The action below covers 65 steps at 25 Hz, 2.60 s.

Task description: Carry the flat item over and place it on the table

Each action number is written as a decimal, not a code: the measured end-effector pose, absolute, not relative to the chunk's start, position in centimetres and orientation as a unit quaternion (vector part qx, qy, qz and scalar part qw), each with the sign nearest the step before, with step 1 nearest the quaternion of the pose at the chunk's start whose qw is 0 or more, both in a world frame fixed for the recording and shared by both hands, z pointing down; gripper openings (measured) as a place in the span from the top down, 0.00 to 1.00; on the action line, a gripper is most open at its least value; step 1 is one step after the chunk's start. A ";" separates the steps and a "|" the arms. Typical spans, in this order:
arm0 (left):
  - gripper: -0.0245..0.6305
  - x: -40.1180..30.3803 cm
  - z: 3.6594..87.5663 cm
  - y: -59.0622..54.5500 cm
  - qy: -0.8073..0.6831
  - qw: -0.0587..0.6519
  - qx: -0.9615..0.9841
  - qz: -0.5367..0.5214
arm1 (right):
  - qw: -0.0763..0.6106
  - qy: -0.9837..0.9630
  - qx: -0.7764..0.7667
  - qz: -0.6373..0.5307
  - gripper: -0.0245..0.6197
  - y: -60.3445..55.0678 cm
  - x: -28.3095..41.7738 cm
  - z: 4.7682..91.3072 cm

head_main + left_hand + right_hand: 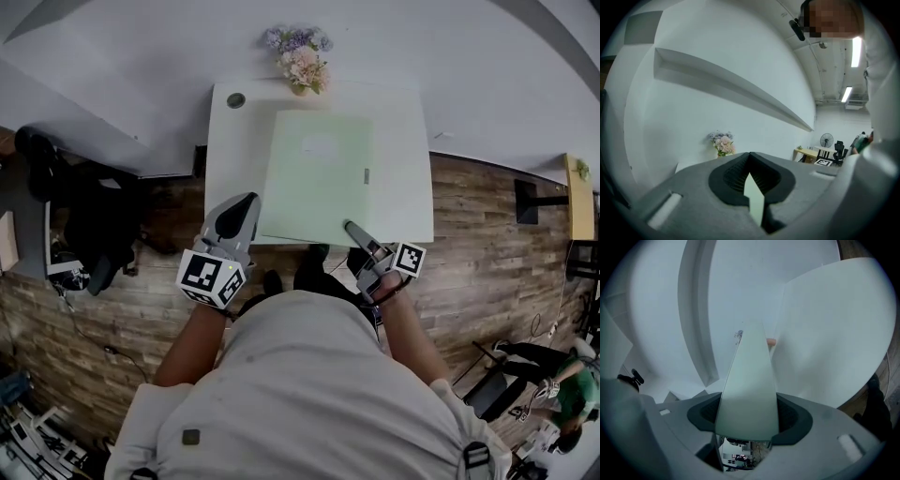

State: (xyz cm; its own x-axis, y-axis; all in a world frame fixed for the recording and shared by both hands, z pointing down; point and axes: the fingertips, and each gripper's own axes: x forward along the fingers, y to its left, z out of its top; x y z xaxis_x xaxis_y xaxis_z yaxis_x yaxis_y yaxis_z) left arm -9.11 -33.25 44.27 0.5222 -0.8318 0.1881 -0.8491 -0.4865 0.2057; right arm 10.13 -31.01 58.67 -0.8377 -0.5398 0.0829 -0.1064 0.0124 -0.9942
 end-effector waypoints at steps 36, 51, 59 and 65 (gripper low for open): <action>0.96 -5.3 52.5 -37.1 -0.495 0.211 0.840 0.070 | 0.058 0.706 -0.285 -0.645 0.49 -35.9 10.9 73.3; 0.96 -5.9 53.4 -36.1 -0.490 0.222 0.839 0.082 | -0.087 0.724 -0.347 -0.590 0.36 -36.1 12.3 77.1; 0.96 -5.9 54.0 -35.4 -0.484 0.223 0.841 0.095 | -0.116 0.710 -0.386 -0.577 0.39 -36.4 13.0 78.5; 0.96 -6.3 54.0 -34.9 -0.481 0.220 0.843 0.101 | -0.123 0.715 -0.392 -0.566 0.45 -36.4 13.4 78.7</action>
